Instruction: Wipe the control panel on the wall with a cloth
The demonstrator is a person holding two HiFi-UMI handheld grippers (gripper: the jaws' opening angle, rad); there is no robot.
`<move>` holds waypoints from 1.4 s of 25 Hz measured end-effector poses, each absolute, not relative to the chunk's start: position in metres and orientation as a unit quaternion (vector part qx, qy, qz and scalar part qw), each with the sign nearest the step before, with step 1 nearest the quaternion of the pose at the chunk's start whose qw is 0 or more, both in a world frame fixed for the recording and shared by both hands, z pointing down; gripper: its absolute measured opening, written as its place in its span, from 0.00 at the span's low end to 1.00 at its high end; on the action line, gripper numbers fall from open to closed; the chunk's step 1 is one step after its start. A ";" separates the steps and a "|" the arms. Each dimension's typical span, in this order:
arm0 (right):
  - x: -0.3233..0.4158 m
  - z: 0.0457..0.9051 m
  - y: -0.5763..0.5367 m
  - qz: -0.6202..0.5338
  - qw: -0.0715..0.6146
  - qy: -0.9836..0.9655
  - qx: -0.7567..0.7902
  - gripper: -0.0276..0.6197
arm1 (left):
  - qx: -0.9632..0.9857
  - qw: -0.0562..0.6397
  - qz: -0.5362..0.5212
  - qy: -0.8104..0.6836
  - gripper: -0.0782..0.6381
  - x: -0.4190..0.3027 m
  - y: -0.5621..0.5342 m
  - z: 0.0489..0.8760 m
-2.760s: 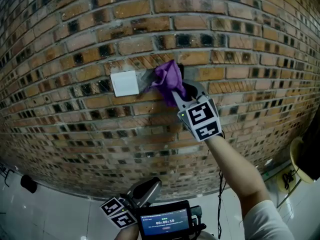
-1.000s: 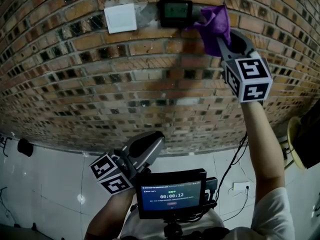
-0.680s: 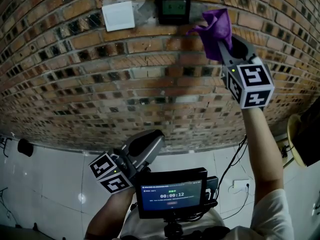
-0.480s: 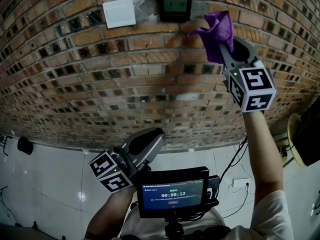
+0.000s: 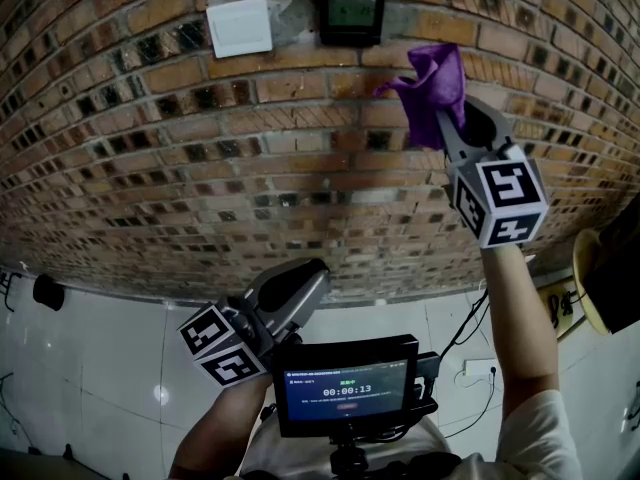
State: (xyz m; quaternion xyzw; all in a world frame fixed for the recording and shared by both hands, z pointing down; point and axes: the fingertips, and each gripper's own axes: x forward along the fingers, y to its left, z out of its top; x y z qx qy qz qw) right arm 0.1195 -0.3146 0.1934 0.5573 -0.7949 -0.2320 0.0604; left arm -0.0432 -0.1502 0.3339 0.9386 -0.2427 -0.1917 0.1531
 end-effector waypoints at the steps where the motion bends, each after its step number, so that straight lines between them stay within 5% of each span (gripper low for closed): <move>1: 0.120 0.194 -0.313 -0.231 0.059 -0.795 0.558 0.18 | 0.939 0.153 -0.191 -0.242 0.15 -0.043 -0.150 0.334; 35: 0.128 0.244 -0.277 -0.178 0.053 -0.808 0.559 0.18 | 0.939 0.160 -0.188 -0.239 0.15 -0.040 -0.157 0.339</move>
